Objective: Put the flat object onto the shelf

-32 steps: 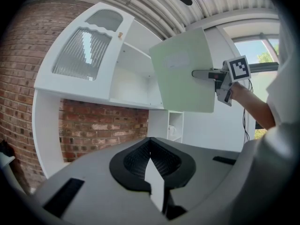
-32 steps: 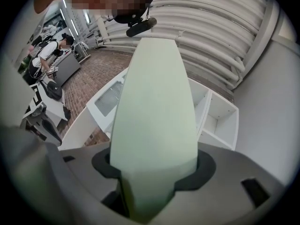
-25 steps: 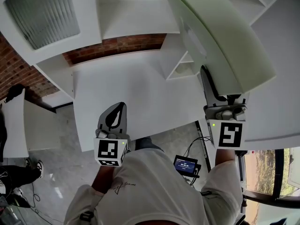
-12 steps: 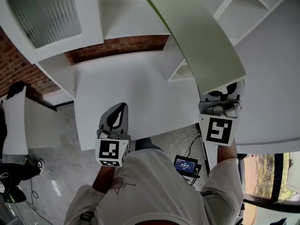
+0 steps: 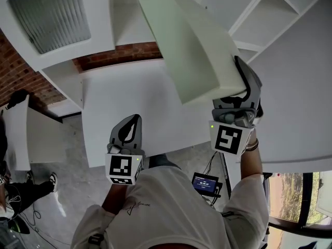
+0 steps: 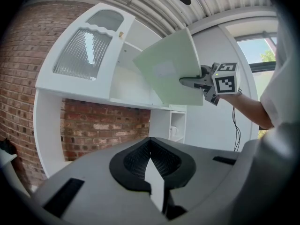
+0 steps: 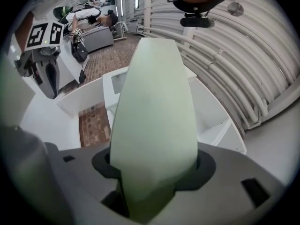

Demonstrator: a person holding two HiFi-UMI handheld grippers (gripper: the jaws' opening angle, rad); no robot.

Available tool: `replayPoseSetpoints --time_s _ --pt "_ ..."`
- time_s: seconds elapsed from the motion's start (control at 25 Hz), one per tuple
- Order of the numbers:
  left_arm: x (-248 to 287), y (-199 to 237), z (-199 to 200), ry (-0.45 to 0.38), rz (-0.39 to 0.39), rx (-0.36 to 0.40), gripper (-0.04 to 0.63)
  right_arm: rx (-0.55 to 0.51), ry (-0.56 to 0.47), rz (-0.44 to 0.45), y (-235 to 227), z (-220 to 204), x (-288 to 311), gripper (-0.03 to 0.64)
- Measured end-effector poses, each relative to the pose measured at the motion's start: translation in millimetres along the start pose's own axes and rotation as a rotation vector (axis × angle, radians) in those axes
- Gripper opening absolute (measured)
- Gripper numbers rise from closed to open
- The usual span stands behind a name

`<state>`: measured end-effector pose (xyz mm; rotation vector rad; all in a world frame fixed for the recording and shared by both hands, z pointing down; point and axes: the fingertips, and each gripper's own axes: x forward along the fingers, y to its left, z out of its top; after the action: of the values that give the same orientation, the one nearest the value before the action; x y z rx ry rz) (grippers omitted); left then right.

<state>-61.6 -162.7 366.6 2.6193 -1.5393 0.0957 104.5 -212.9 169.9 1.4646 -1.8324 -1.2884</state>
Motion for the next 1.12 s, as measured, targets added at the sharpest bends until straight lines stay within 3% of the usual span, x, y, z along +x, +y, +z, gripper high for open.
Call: replayPoseSetpoints --time_s 1.12 --pt "7.9 5.8 -1.6 0.010 0.019 -0.006 0.012 -0.285 0.018 0.115 53.5 -15.6 57.9 0.284"
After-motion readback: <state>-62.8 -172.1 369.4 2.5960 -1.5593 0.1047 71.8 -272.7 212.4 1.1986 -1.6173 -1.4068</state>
